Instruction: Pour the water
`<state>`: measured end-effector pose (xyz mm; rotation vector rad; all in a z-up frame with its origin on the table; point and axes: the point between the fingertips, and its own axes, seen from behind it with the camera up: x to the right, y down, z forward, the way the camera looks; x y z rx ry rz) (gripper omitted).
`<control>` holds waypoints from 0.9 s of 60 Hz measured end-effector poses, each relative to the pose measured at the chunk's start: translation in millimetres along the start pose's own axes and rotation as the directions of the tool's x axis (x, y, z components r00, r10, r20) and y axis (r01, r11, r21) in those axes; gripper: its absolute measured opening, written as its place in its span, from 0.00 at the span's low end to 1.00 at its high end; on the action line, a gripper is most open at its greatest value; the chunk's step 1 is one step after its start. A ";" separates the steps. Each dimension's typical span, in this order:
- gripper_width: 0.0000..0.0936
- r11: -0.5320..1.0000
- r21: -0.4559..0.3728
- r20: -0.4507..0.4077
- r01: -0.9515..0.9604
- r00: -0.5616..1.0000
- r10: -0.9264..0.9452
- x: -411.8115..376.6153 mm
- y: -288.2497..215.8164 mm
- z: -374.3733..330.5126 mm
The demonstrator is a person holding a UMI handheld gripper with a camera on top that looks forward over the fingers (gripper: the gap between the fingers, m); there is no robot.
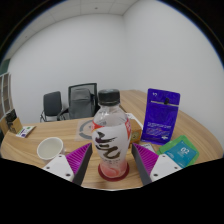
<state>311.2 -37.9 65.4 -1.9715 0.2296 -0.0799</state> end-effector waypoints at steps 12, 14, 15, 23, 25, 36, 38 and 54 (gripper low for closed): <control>0.92 0.998 -0.038 -0.071 0.046 0.996 -0.049 1.2 -16.0 -66.9; 0.92 0.998 -0.047 -0.077 0.050 0.996 -0.054 -1.7 -17.3 -82.7; 0.92 0.997 -0.055 -0.077 0.053 0.995 -0.057 -3.7 -18.2 -90.7; 0.92 0.995 -0.094 -0.072 0.042 0.996 -0.049 -28.8 -18.0 -167.6; 0.92 0.993 -0.109 -0.069 0.036 0.997 -0.044 -38.3 -15.2 -188.8; 0.92 0.989 -0.144 -0.057 0.032 0.998 -0.041 -83.1 -2.3 -298.4; 0.91 0.989 -0.144 -0.057 0.038 0.997 -0.047 -89.9 -0.5 -314.6; 0.92 0.989 -0.121 -0.055 0.082 0.995 -0.089 -122.9 -0.1 -399.8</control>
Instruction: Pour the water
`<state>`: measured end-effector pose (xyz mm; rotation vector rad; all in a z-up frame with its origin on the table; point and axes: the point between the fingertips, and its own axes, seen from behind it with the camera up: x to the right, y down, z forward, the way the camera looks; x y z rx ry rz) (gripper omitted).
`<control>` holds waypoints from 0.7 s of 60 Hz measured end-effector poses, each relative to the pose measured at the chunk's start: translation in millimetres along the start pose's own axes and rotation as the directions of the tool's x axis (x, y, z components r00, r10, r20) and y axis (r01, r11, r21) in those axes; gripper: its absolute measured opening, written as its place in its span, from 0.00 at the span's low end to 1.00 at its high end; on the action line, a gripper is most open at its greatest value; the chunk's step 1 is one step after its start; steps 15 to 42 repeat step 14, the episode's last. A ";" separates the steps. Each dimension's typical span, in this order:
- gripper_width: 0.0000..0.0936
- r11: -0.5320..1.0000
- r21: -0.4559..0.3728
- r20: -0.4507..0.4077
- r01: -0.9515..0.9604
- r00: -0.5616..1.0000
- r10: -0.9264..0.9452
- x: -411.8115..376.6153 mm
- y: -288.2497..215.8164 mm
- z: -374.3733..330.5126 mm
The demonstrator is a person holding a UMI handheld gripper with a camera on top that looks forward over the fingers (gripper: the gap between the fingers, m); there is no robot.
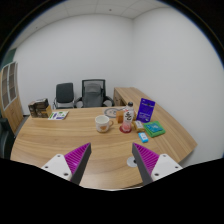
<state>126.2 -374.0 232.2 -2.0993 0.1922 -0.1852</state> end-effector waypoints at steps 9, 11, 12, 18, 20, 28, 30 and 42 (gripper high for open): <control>0.92 1.000 -0.003 -0.005 -0.004 1.000 0.004 -3.4 3.7 -15.2; 0.92 1.000 -0.001 -0.001 -0.008 1.000 0.008 -5.3 3.0 -19.2; 0.91 1.000 0.000 0.001 -0.010 1.000 0.010 -6.3 2.3 -20.9; 0.91 1.000 0.000 0.001 -0.014 1.000 0.014 -7.7 1.0 -24.2; 0.91 1.000 0.000 0.001 -0.014 1.000 0.014 -7.7 1.0 -24.2; 0.91 1.000 0.000 0.001 -0.014 1.000 0.014 -7.7 1.0 -24.2; 0.91 1.000 0.000 0.001 -0.014 1.000 0.014 -7.7 1.0 -24.2; 0.91 1.000 0.000 0.001 -0.014 1.000 0.014 -7.7 1.0 -24.2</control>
